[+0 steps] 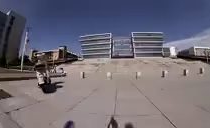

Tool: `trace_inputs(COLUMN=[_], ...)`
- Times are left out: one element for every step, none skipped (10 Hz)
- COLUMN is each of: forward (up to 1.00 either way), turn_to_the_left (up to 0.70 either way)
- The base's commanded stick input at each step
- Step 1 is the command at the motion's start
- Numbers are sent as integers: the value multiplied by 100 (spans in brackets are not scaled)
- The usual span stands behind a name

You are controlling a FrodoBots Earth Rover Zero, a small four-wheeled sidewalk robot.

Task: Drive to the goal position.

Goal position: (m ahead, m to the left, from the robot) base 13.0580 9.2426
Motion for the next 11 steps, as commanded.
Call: trace_inputs(forward=[100,100,100,100,100,100,100,100,100,100,100], turn_to_the_left=[0,0,0,0,0,0,0,0,0,0,0])
